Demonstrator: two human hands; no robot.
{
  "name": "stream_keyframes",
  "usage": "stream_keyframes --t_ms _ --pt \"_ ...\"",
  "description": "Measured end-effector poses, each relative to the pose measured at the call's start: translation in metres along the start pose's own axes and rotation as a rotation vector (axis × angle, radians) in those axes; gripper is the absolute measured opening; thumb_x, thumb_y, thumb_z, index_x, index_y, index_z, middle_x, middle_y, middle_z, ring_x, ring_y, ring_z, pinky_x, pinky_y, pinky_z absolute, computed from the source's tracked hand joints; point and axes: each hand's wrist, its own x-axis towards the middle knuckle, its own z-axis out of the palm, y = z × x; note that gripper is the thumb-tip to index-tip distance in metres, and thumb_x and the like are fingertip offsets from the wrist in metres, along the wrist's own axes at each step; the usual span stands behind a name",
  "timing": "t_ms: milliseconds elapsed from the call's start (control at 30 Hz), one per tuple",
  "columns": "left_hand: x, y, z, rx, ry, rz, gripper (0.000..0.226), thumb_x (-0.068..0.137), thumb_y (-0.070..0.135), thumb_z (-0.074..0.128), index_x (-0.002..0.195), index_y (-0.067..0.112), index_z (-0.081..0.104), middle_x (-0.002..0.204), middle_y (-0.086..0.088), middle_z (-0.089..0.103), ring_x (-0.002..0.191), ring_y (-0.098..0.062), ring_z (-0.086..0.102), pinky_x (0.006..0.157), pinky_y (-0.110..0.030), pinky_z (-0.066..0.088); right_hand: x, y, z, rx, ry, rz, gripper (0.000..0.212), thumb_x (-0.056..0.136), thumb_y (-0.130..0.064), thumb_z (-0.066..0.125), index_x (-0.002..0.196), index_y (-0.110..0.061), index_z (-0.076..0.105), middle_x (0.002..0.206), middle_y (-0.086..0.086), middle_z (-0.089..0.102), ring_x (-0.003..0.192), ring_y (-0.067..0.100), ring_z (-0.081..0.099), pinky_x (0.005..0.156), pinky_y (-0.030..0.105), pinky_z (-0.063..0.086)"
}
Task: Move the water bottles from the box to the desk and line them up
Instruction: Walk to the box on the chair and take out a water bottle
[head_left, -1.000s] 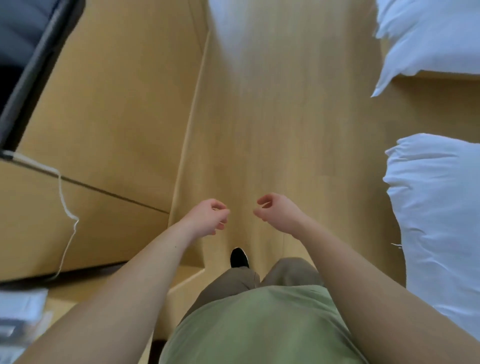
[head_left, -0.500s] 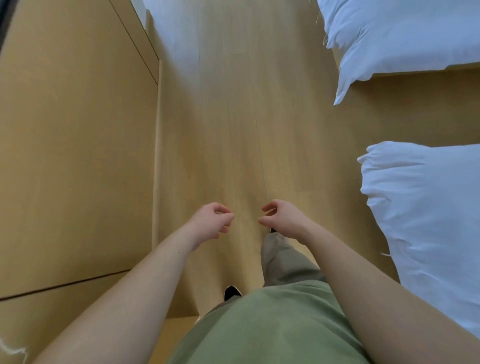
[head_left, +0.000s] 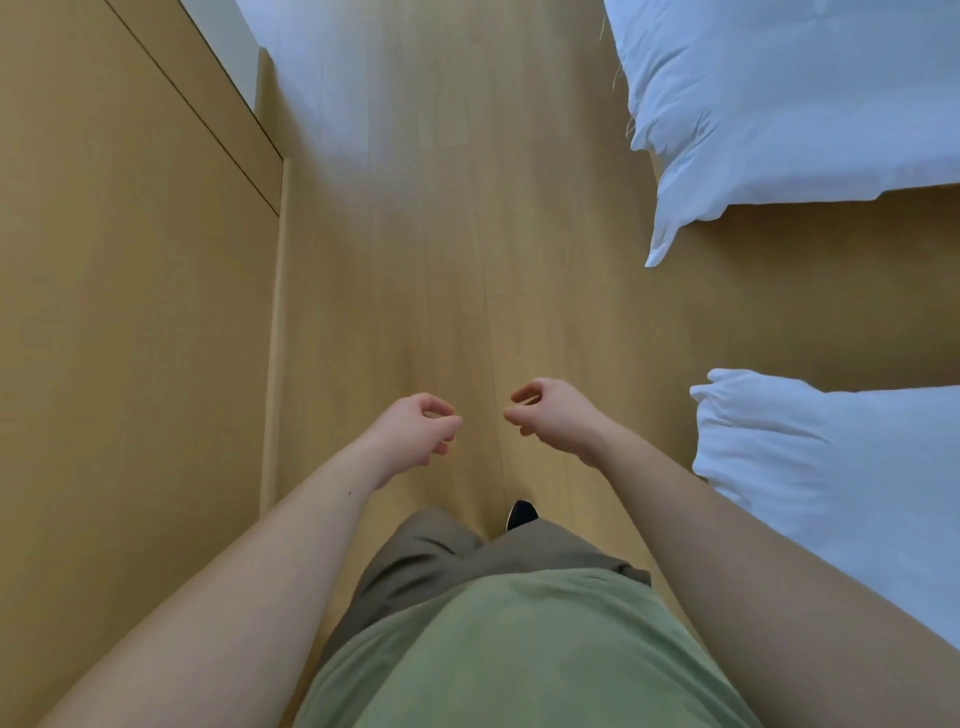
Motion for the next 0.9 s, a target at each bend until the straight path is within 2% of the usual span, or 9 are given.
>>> stream_keyframes --t_ms 67,167,267,533,667,900 --pt "0.018 0.02 -0.01 -0.003 -0.005 0.001 0.023 0.098 0.036 0.061 0.118 0.025 0.062 0.106 0.002 0.072 0.096 -0.013 0.07 0.089 -0.037 0.059 0.017 -0.012 -0.015 0.009 0.009 0.017 0.039 0.093 -0.031 0.066 0.129 -0.016 0.059 0.113 0.001 0.068 0.095 0.012 0.067 0.088 0.033 0.056" --pt "0.048 0.043 -0.029 -0.002 -0.017 0.009 0.021 0.098 0.035 0.062 0.117 0.025 0.062 0.106 0.002 0.072 0.096 -0.013 0.071 0.09 -0.037 0.059 0.042 -0.031 -0.032 0.028 0.011 0.034 0.04 0.094 -0.03 0.065 0.13 -0.013 0.058 0.114 0.003 0.068 0.096 0.013 0.067 0.079 0.029 0.053" --pt "0.086 0.067 -0.057 0.005 -0.034 0.025 0.022 0.097 0.036 0.062 0.117 0.025 0.062 0.106 0.002 0.072 0.097 -0.013 0.071 0.091 -0.038 0.059 0.069 -0.058 -0.048 0.028 0.021 0.054 0.04 0.095 -0.03 0.064 0.131 -0.013 0.057 0.116 0.004 0.067 0.097 0.014 0.066 0.077 0.027 0.052" --pt "0.177 0.146 -0.153 0.023 -0.09 0.079 0.021 0.096 0.035 0.062 0.115 0.025 0.063 0.103 0.001 0.073 0.096 -0.014 0.072 0.09 -0.037 0.059 0.154 -0.16 -0.097 0.074 0.13 0.092 0.038 0.094 -0.029 0.064 0.127 -0.013 0.059 0.109 0.003 0.07 0.09 0.012 0.067 0.068 0.024 0.047" --pt "0.217 0.176 -0.198 0.052 -0.095 0.091 0.021 0.096 0.034 0.062 0.115 0.024 0.063 0.102 0.001 0.074 0.095 -0.014 0.072 0.087 -0.035 0.059 0.193 -0.203 -0.113 0.108 0.142 0.1 0.036 0.095 -0.03 0.063 0.127 -0.014 0.059 0.11 0.002 0.07 0.093 0.012 0.067 0.075 0.027 0.049" --pt "0.271 0.215 -0.242 0.081 -0.106 0.061 0.021 0.095 0.034 0.062 0.113 0.025 0.064 0.102 0.001 0.074 0.095 -0.014 0.072 0.088 -0.035 0.06 0.25 -0.245 -0.141 0.162 0.138 0.124 0.035 0.096 -0.029 0.062 0.128 -0.013 0.059 0.11 0.001 0.069 0.093 0.012 0.068 0.074 0.026 0.05"
